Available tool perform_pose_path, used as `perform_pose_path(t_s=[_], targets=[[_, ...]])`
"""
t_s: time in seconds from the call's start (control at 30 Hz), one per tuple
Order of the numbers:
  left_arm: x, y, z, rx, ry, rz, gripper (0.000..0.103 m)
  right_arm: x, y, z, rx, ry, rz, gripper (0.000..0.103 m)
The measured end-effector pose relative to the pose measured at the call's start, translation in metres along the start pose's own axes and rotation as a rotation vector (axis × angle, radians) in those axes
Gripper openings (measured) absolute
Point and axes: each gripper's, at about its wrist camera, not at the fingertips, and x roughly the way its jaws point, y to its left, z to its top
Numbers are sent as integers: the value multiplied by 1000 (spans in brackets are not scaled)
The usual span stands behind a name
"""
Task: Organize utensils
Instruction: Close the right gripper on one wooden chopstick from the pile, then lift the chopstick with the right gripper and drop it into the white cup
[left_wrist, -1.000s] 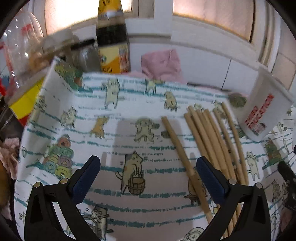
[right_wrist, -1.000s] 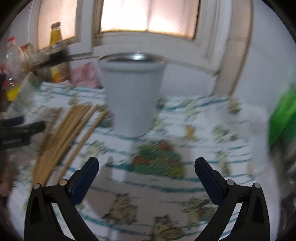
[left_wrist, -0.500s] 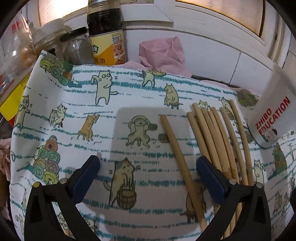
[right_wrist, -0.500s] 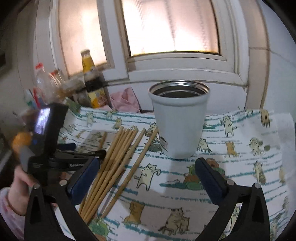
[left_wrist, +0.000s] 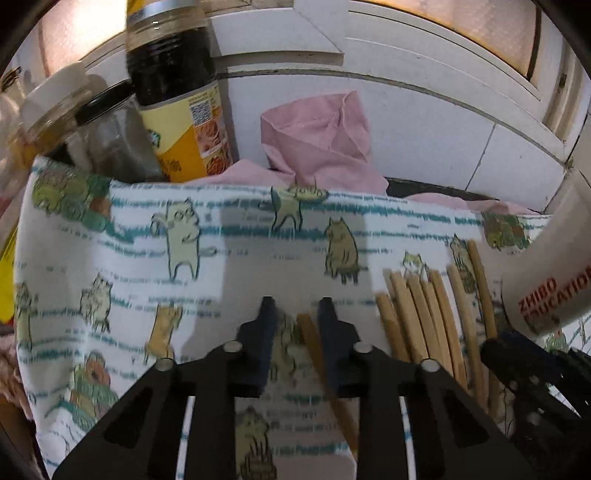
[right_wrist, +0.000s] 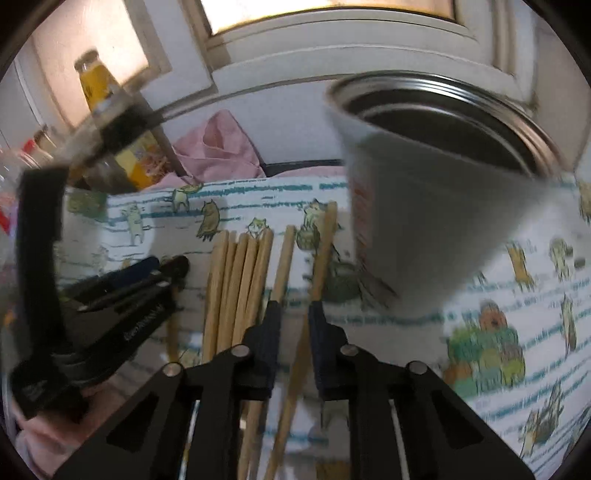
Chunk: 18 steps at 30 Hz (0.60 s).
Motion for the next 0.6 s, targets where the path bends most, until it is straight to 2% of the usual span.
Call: perform_pose_path(t_s=[0.07, 0.13, 0.2, 0.23, 0.27, 0.3, 0.33, 0.4, 0.47, 0.5, 0.57, 0.6], targets=[[4, 1, 12, 8, 14, -19, 13, 12, 6, 9, -26, 3, -90, 14], [8, 5, 21, 19, 6, -49, 12, 20, 9, 15, -42, 26, -95, 14], [7, 10, 21, 37, -36, -84, 12, 26, 13, 19, -70, 46, -83, 14], [2, 12, 20, 44, -19, -90, 12, 28, 15, 20, -85, 44, -83, 14], [0, 16, 23, 22, 18, -146, 13, 30, 18, 20, -109, 37, -73, 11], [-1, 23, 24, -11, 49, -249, 18, 31, 19, 20, -122, 30, -50, 9], [1, 28, 25, -43, 77, -312, 25, 32, 20, 19, -130, 22, -27, 8], [-2, 32, 32, -63, 91, -320, 26, 33, 23, 19, -158, 24, 12, 7], [-2, 31, 36, -46, 93, -289, 29, 31, 25, 19, -173, 28, 42, 7], [-4, 29, 36, -38, 95, -278, 32, 27, 24, 19, -173, 9, 59, 7], [-8, 18, 31, -21, 100, -289, 45, 11, 22, 19, -187, -58, 81, 7], [-9, 15, 33, -4, 96, -286, 45, 2, 22, 20, -195, -103, 94, 7]])
